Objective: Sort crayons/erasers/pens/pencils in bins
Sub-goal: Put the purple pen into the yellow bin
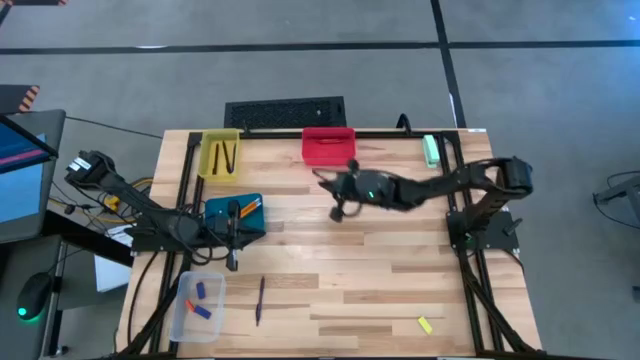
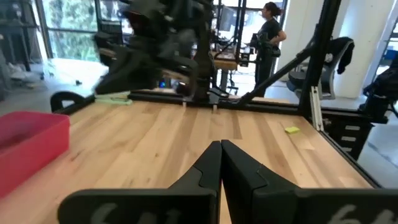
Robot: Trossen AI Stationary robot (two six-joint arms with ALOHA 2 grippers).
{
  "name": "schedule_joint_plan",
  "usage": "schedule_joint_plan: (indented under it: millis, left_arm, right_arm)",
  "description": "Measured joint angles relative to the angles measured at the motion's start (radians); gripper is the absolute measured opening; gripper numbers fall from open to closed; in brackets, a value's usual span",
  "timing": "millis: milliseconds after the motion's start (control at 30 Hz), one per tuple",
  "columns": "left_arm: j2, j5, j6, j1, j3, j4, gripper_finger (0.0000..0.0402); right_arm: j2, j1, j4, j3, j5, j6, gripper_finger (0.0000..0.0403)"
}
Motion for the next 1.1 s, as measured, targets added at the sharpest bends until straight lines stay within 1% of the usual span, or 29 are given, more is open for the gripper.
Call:
schedule_joint_plan:
  millis: [67,167,267,333,467,600,700,767,867,967,1100]
  left_arm:
    - [0.0,0.003,-0.024,0.0,0.038,-0.072,0.0]
    - [0.0,-0.002,-0.069,0.0,0.131,-0.237,0.0]
    - [0.009,-0.012,-0.151,-0.001,0.25,-0.465,0.0]
    - [0.029,0.005,-0.228,-0.004,0.332,-0.631,0.0]
    - [0.137,0.054,-0.416,-0.018,0.507,-0.922,0.0]
    - [0.294,0.136,-0.645,-0.032,0.679,-1.195,0.0003]
    - [0.417,0.2,-0.83,-0.037,0.804,-1.372,0.0013]
    - [0.499,0.258,-0.943,-0.037,0.878,-1.452,0.0024]
    - [0.601,0.343,-1.086,-0.038,0.965,-1.556,0.0044]
    - [0.687,0.428,-1.2,-0.039,1.023,-1.596,0.0068]
    - [0.773,0.502,-1.336,-0.041,1.062,-1.595,0.0105]
  right_arm:
    - [-0.029,0.055,0.021,-0.067,0.074,0.019,0.0004]
    - [-0.069,0.136,0.048,-0.149,0.159,0.078,0.0004]
    - [-0.086,0.225,0.104,-0.217,0.221,0.136,0.0003]
    - [-0.085,0.282,0.137,-0.252,0.258,0.164,0.0004]
    - [-0.079,0.385,0.15,-0.279,0.336,0.239,0.0003]
    - [-0.042,0.479,0.175,-0.298,0.468,0.292,0.0004]
    - [0.012,0.527,0.216,-0.294,0.498,0.32,0.0006]
    - [0.054,0.538,0.23,-0.297,0.5,0.352,0.0006]
    - [0.135,0.546,0.318,-0.295,0.514,0.378,0.0003]
    - [0.229,0.554,0.429,-0.294,0.516,0.378,0.0003]
    - [0.317,0.57,0.547,-0.294,0.517,0.373,0.0004]
